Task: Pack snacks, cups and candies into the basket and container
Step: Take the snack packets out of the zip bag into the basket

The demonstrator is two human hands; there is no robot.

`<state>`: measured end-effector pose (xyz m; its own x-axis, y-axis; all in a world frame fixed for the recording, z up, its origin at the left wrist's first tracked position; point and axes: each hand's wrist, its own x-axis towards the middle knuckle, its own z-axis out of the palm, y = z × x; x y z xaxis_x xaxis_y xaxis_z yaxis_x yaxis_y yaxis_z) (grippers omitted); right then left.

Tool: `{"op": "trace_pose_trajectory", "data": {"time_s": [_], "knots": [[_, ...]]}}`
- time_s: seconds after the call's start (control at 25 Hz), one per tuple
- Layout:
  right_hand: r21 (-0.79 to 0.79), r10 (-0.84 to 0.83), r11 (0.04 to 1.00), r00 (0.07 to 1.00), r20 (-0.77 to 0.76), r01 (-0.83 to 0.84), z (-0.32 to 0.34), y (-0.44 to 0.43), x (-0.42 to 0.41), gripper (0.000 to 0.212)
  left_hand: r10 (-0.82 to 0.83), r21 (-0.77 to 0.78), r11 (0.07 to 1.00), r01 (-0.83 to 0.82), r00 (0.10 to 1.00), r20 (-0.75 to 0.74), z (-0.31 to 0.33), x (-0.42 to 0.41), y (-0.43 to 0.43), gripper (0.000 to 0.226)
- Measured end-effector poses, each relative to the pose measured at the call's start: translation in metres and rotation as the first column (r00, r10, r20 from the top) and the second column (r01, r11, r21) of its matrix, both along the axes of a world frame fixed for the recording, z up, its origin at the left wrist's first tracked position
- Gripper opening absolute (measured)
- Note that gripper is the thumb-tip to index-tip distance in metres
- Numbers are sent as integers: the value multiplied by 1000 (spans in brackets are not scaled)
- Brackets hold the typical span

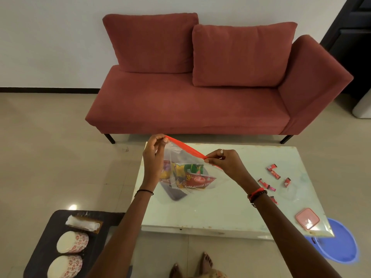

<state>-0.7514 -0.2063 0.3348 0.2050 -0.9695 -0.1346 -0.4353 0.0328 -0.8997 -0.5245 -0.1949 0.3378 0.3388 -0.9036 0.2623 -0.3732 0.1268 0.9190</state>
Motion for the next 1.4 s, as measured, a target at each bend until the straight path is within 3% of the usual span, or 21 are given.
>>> {"op": "trace_pose_trajectory", "data": {"time_s": [0.12, 0.32, 0.44, 0.64, 0.84, 1.16, 1.32, 1.4], "knots": [[73, -36, 997, 999, 10, 35, -2, 1, 7, 15, 100, 123, 986, -108, 993, 68, -12, -7, -1, 20], [106, -42, 993, 998, -37, 45, -14, 1, 10, 14, 146, 396, 918, -26, 950, -277, -34, -33, 8, 35], [99, -61, 993, 997, -48, 66, -22, 3, 5, 11, 115, 556, 824, 107, 930, -348, -50, -58, 18, 46], [89, -63, 994, 997, -42, 67, -38, 8, -2, 11, 221, 578, 798, 168, 812, -541, -62, -81, 14, 13], [138, -159, 978, 987, -4, 158, -54, 10, -14, 10, 240, 556, 830, 43, 872, -426, -76, -86, 17, 22], [90, -205, 971, 965, -164, 221, -79, 19, -23, 3, 77, 430, 903, 16, 977, -198, -88, -86, 31, 25], [-116, -232, 971, 942, -242, 209, -71, 27, -15, 14, 44, 416, 909, 32, 984, -170, -97, -84, 36, 22], [-137, -129, 986, 956, -265, 95, -66, 28, -4, 9, 48, 411, 911, 22, 986, -158, -100, -83, 38, 22]]}}
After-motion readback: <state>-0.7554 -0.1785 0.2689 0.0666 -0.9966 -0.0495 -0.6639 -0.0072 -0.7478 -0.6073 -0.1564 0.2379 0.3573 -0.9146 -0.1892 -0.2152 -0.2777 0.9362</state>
